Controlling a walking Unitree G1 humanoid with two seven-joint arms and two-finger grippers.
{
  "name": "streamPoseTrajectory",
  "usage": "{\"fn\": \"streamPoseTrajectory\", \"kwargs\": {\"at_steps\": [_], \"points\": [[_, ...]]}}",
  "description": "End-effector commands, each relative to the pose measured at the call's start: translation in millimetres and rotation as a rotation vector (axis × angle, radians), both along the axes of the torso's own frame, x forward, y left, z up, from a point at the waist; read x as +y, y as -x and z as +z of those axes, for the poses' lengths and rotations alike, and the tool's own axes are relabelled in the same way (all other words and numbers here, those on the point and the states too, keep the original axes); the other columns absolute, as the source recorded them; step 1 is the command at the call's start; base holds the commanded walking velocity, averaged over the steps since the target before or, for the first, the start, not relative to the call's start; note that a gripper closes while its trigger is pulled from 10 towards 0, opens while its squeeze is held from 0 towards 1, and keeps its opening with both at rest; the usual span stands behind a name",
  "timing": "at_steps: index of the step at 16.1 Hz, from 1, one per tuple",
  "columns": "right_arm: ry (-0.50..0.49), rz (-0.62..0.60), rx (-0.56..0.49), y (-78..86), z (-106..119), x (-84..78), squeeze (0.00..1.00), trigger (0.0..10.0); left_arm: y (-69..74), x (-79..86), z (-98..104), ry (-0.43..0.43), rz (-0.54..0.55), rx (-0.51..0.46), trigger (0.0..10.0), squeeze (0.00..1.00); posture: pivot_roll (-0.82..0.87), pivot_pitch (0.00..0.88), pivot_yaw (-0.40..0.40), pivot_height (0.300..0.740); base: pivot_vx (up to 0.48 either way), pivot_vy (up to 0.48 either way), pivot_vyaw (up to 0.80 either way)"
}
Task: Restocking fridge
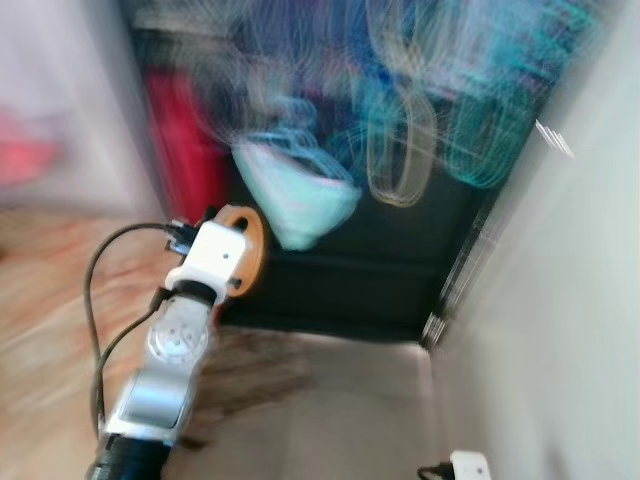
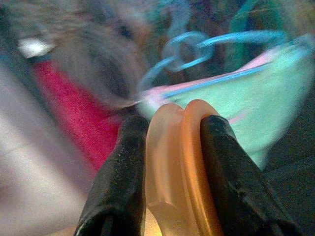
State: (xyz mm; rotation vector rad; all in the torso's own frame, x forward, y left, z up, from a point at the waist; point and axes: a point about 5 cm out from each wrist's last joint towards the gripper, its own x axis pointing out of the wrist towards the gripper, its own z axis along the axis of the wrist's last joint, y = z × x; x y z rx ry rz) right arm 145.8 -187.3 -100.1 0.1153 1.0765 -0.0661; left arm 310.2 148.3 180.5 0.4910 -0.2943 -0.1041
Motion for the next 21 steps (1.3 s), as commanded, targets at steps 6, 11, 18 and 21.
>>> {"fn": "streamPoseTrajectory", "kwargs": {"at_steps": [6, 11, 18, 21], "points": [[-0.010, 0.012, 0.001, -1.7, 0, 2.0, 0.00, 10.0, -3.5, 17.8, -32, 0.232, 0.038, 0.182, 10.0, 0.00, 0.07, 0.000, -0.015, 0.740, 0.000, 0.000, -0.80], [-0.022, 0.033, 0.007, -3.7, 1, 4.7, 0.00, 10.0, 32.5, 87.4, -172, 0.751, 0.481, 0.761, 10.0, 0.00, 0.09, 0.000, -0.018, 0.740, 0.000, 0.000, -0.80], [-0.031, 0.002, 0.014, 0.6, -1, 9.4, 0.00, 10.0, 113.5, 84.4, -246, 0.730, 0.670, 1.083, 10.0, 0.00, 0.03, 0.000, 0.027, 0.740, 0.000, 0.000, -0.80], [-0.028, -0.007, 0.019, 3.9, -3, 9.7, 0.00, 10.0, 121.5, 88.5, -252, 0.754, 0.704, 1.103, 10.0, 0.00, 0.03, 0.000, 0.034, 0.740, 0.000, 0.000, -0.80]]}}
